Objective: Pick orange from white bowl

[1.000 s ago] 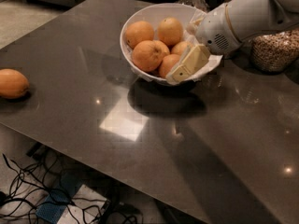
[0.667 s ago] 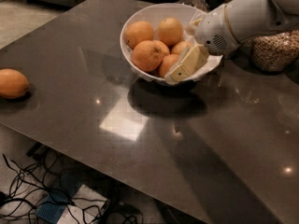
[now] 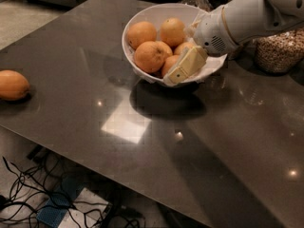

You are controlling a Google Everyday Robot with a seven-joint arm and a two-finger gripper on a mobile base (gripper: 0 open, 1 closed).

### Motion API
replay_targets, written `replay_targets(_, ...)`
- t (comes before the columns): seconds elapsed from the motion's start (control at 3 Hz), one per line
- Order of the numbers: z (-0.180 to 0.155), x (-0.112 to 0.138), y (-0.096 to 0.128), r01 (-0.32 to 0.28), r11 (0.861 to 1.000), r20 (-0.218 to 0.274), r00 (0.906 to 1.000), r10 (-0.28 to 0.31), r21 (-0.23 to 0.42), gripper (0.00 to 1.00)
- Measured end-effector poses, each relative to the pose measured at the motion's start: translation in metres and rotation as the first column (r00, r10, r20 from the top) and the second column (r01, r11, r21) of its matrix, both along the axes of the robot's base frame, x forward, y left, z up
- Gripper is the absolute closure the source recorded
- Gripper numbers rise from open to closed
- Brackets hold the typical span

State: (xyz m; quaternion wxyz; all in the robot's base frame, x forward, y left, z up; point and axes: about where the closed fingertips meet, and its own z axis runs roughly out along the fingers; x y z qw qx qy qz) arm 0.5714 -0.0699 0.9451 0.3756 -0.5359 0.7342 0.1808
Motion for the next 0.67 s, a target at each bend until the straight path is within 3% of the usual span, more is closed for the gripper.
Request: replay_targets(0.67,0.0,0.009,0.013,0.014,0.999,0.011,0.9998,-0.014,0.04,0.0)
